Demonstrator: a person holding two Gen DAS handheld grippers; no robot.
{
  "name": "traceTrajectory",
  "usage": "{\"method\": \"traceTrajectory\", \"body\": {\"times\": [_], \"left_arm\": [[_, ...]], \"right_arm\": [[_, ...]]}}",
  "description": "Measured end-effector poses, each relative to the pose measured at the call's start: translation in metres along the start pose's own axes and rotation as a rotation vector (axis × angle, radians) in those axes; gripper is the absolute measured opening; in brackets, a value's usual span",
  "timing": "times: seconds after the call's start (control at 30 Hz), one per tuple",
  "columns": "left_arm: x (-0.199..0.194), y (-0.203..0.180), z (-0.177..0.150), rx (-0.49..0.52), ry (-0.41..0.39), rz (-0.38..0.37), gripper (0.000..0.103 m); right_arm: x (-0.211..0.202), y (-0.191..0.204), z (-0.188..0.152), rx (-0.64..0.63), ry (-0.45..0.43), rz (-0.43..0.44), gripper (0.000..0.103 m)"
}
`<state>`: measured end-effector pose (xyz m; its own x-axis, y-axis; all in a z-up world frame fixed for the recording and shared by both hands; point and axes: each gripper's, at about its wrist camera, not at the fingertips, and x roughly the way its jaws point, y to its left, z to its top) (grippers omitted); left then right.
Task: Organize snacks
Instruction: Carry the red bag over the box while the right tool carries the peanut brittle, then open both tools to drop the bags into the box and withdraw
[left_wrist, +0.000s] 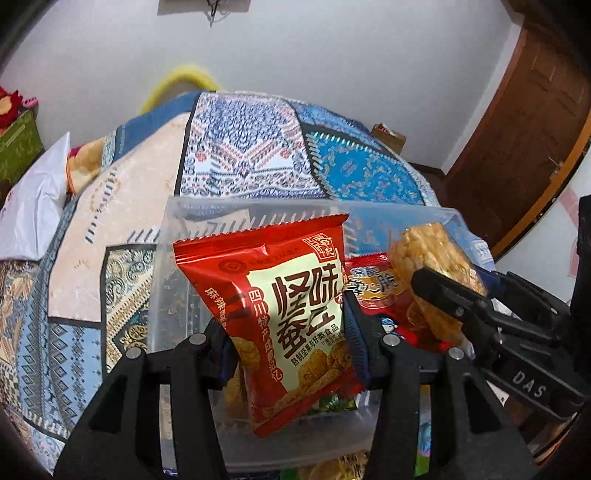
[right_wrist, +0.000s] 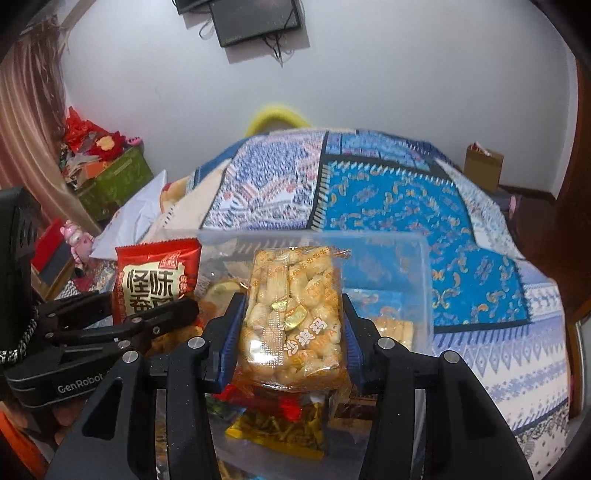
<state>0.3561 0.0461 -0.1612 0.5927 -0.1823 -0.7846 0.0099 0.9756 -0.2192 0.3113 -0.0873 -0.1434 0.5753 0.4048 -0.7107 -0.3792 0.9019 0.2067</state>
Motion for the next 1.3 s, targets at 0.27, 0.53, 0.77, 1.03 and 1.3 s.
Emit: {"method": "traceTrajectory", "body": {"times": [0.27,0.53,0.77,1.03,1.3], "left_arm": [[0.005,0.000,-0.001,-0.007,0.025,-0.009,0.053],[-0.010,0.006,0.003,-0.038,0.010,-0.014,0.060],[-0.044,-0.002,-0.004,0.014,-0.023,-0.011,0.060],[-0.084,-0.008,-0.035,0.073,-0.026,0.011,0.067],[-0.102,-0.003,-0.082,0.086,0.050,0.011,0.067]], "right_arm": [[0.006,-0.003,0.000,-0.001,0.025,-0.021,0.046],[-0.010,0.005,-0.001,-0.039,0.013,-0.047,0.055],[-0.041,0.009,-0.001,-0.058,-0.029,-0.030,0.059],[-0.085,0.018,-0.022,-0.059,-0.073,0.007,0.067],[-0.107,0.031,-0.055,-0.086,-0.050,0.008,0.068]]}}
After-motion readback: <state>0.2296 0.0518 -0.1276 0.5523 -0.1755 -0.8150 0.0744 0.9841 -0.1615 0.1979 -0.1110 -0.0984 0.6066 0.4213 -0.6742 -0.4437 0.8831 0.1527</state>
